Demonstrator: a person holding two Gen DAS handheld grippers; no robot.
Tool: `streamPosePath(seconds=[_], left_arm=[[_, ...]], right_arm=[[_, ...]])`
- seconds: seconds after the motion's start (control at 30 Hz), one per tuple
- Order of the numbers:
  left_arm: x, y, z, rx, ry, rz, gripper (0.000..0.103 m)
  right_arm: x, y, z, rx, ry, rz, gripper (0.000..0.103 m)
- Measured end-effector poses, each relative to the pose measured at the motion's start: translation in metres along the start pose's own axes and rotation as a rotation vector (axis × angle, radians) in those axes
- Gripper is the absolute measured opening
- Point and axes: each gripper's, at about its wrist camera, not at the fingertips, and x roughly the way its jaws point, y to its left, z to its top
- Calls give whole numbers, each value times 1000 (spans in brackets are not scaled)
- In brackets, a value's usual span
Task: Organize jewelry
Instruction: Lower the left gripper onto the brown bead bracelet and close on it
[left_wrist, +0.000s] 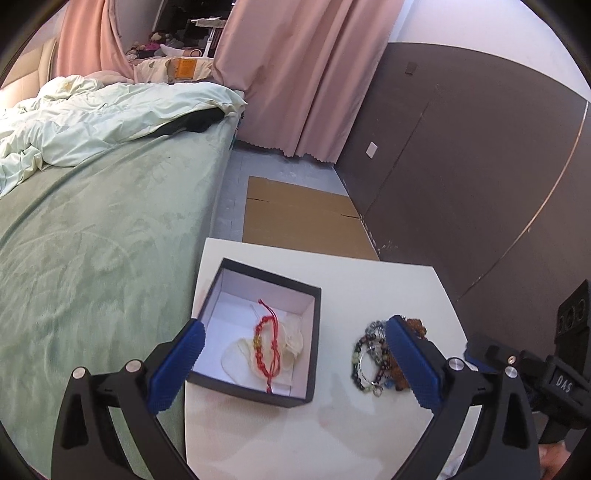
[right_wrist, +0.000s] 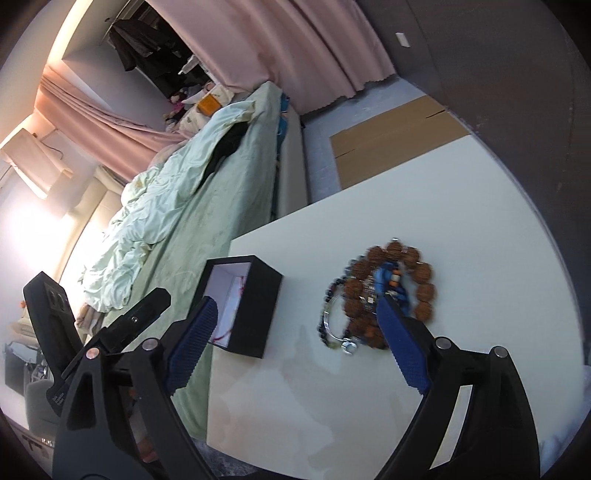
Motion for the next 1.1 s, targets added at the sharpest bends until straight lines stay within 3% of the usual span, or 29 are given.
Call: streamPosePath(seconds=[0.57, 1.1], left_arm=[[4, -52, -30, 96, 46, -41, 95], [38, -86, -41, 146, 94, -117, 95]], right_arm=[[-43, -37, -9, 65, -29, -103, 93], [-67, -83, 1, 175, -30, -97, 94]])
